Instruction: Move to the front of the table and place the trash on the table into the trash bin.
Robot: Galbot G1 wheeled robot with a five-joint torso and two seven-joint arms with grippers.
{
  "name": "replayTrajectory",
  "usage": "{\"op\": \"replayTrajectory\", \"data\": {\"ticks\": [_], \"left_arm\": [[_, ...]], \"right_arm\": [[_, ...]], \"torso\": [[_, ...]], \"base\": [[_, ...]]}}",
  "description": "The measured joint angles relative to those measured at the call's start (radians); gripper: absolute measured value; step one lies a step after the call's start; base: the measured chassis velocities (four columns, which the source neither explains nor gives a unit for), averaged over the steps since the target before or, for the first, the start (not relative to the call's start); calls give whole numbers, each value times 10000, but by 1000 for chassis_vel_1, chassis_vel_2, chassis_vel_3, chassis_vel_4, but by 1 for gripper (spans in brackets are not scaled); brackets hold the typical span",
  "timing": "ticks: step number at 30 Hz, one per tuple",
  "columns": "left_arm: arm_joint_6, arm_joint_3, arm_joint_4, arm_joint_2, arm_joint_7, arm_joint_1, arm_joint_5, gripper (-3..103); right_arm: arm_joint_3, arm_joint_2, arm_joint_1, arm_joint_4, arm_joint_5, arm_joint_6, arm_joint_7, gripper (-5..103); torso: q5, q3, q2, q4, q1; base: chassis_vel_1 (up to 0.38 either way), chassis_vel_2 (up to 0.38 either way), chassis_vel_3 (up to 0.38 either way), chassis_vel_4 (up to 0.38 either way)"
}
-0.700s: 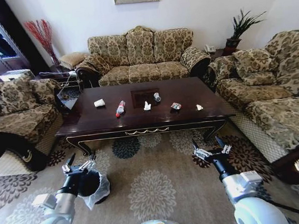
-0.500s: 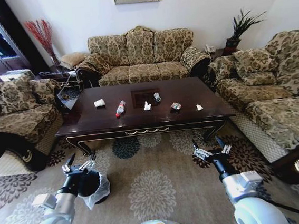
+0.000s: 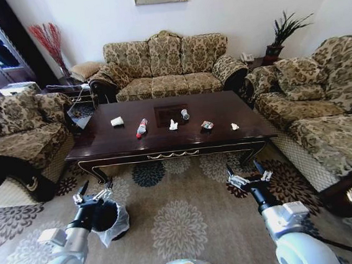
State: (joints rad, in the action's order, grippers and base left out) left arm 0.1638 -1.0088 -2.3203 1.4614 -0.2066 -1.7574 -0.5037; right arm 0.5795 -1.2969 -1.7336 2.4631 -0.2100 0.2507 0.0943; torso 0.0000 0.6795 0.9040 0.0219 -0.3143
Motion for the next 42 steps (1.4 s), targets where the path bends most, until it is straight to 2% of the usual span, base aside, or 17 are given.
{"op": "replayTrajectory", "data": {"ticks": [19,23,24,26,27,29,30,31,33,34,36,42], "left_arm": [[0,3,0,0,2,0,3,100],[-96,418,18,-88,471,139,326,100],[-173,720,56,-163,828,254,581,100],[-343,1382,134,-322,1598,501,1122,100],[-343,1382,134,-322,1598,501,1122,100],[-569,2258,240,-534,2634,824,1849,100],[-569,2258,240,-534,2634,824,1849,100],[-645,2556,267,-607,2986,942,2102,100],[-696,2652,-67,-516,3198,831,2312,100],[-730,2653,-443,-458,3247,700,2377,100],[-737,2651,-634,-444,3246,614,2381,100],[-877,2642,-880,-692,2794,534,1881,100]], "right_arm": [[0,0,0,0,0,0,0,100],[156,-272,144,-335,313,-272,-43,100],[417,-743,392,-939,844,-687,-105,100],[555,-1214,655,-1417,1202,-1118,-28,100],[555,-1214,655,-1417,1202,-1118,-28,100],[614,-1257,710,-1355,1178,-1142,15,100],[614,-1257,710,-1355,1178,-1142,15,100],[647,-1204,705,-1154,1129,-1051,-2,100],[679,-1129,680,-873,1075,-858,-35,100],[667,-1078,669,-651,1043,-701,-62,100],[634,-1016,639,-434,1004,-561,-82,100],[911,-584,557,-10,613,-328,-532,100]], "torso": [[0,0,0,0,0],[-5,-1,1,2,0],[2,-1,0,1,1],[4,1,-1,-3,-1],[4,1,-1,-3,-1],[1,1,-1,0,-1],[1,1,-1,0,-1],[0,0,0,-3,0],[-10,1,0,-5,-1],[7,0,0,2,-1],[3,0,0,4,0],[-1,-1,0,0,0]], "base": [[0,0,0,0],[0,0,0,0],[0,0,0,0],[0,0,0,0],[0,0,0,0],[0,0,0,0],[0,0,0,0],[0,0,0,0],[0,0,0,0],[0,0,0,0],[0,0,0,0],[0,0,0,0]]}}
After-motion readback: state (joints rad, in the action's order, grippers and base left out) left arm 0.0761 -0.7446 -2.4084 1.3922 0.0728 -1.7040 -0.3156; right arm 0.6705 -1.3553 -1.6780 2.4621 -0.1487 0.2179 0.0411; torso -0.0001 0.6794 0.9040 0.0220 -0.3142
